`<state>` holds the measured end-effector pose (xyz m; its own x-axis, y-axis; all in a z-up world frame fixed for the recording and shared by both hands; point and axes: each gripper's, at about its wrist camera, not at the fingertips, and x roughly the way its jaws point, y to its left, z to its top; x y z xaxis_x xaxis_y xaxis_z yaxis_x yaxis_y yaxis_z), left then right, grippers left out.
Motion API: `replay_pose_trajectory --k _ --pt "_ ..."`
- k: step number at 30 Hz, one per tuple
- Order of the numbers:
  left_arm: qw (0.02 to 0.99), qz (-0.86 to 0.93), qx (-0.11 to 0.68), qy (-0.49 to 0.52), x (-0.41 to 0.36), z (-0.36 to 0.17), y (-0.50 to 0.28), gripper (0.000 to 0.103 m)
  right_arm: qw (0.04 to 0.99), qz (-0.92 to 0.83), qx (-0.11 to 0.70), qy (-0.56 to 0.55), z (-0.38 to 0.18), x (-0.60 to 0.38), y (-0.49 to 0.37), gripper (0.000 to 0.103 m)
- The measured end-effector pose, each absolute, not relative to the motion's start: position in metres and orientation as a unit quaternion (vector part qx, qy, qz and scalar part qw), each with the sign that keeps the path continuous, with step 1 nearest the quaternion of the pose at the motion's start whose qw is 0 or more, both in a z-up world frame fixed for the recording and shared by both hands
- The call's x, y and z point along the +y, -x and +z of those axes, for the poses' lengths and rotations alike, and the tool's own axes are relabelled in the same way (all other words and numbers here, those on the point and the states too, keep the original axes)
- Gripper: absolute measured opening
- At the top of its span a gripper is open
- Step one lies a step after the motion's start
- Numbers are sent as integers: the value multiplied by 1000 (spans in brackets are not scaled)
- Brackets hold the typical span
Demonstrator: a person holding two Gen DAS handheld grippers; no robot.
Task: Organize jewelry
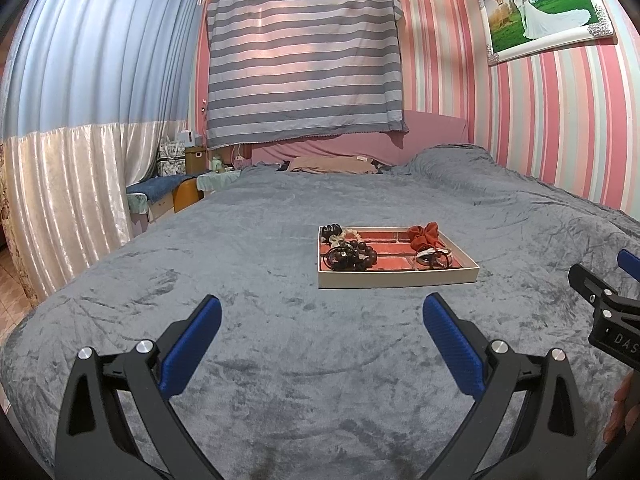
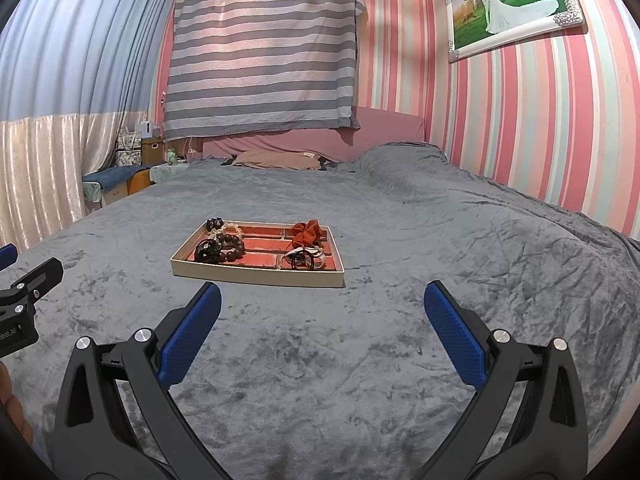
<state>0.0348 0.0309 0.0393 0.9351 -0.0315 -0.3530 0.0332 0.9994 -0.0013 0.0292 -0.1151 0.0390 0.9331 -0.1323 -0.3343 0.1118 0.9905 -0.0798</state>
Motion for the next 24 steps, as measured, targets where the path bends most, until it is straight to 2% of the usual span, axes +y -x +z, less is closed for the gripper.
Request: replay_pose_trajectory --k 24 --pt "982 -16 187 -1 30 42 -36 98 983 -63 173 31 39 -115 -29 99"
